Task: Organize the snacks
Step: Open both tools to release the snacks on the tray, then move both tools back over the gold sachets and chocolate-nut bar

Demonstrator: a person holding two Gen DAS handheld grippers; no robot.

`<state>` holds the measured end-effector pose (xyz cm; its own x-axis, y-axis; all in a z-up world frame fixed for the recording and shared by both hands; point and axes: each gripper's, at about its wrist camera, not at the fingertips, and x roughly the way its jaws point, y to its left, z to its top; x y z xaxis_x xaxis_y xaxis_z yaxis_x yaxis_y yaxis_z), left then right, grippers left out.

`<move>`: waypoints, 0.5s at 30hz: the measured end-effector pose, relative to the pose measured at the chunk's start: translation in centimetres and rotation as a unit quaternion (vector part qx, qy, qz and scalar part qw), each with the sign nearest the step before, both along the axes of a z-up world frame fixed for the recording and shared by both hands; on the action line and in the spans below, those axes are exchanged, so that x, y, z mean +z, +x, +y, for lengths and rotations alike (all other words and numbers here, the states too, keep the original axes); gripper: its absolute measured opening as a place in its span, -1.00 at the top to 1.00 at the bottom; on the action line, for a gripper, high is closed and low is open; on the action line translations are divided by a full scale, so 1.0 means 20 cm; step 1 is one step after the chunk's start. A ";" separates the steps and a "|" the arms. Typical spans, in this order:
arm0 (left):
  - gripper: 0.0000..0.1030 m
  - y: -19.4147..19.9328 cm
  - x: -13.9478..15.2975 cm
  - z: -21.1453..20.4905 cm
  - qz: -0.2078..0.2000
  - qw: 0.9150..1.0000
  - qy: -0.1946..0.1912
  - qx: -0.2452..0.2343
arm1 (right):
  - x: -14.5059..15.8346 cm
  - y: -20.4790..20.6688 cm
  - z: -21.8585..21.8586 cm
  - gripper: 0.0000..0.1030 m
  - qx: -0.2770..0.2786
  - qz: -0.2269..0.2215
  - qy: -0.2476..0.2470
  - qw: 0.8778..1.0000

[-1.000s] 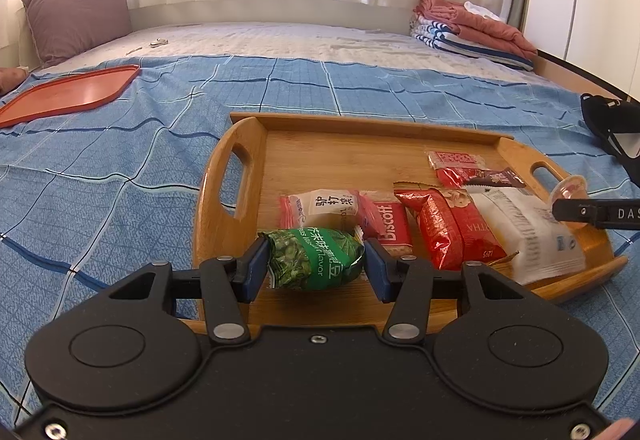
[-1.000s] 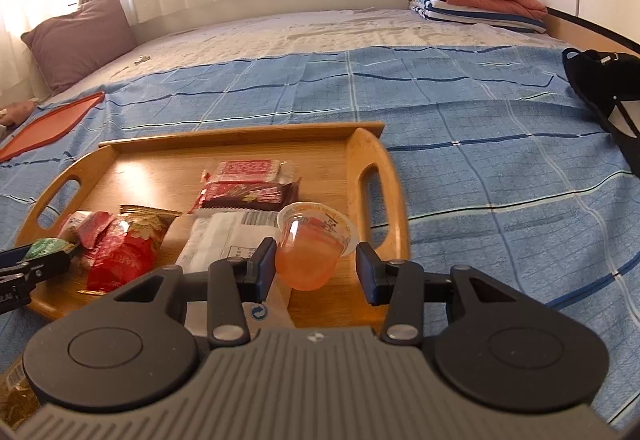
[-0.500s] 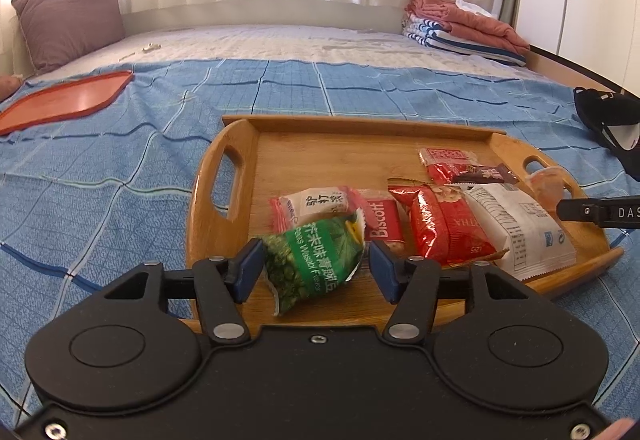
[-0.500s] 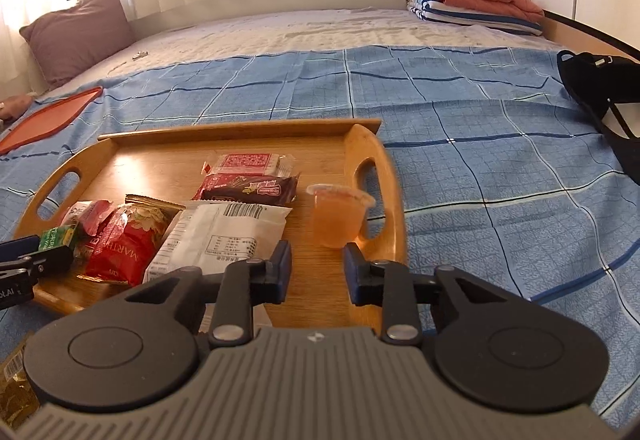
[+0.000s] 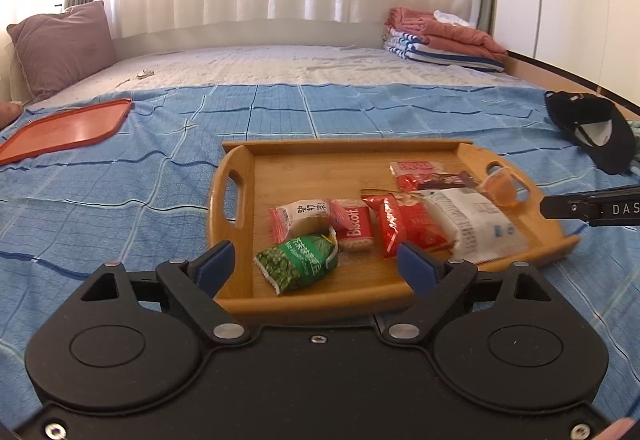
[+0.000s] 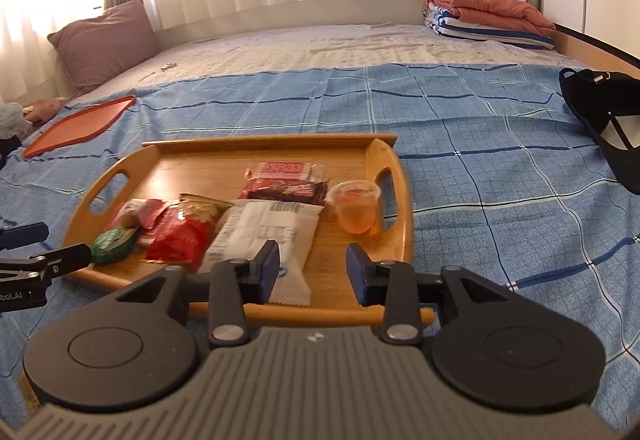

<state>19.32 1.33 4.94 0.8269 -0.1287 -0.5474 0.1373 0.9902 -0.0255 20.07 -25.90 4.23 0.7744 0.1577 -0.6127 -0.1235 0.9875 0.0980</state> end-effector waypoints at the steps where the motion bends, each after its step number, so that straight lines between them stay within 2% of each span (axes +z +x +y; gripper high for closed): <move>1: -0.72 -0.03 0.02 0.01 -0.001 1.000 -0.001 -0.001 | 0.02 -0.03 0.01 -0.09 0.005 -0.001 0.001 1.000; 8: -0.77 -0.25 0.09 0.08 -0.005 1.000 -0.016 -0.004 | 0.09 -0.26 0.09 -0.35 0.049 -0.016 0.008 0.999; 13: -0.78 -0.39 0.08 0.10 0.000 1.000 -0.015 -0.006 | 0.08 -0.42 0.17 -0.60 0.076 -0.021 0.010 0.997; 15: -0.78 -0.44 0.05 0.10 0.004 1.000 -0.013 -0.007 | 0.06 -0.47 0.20 -0.64 0.088 -0.023 0.003 0.996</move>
<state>10.59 3.37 6.01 0.8207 -0.1540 -0.5502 0.1508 0.9872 -0.0514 10.60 -21.92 5.51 0.7614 0.2978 -0.5758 -0.2995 0.9494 0.0950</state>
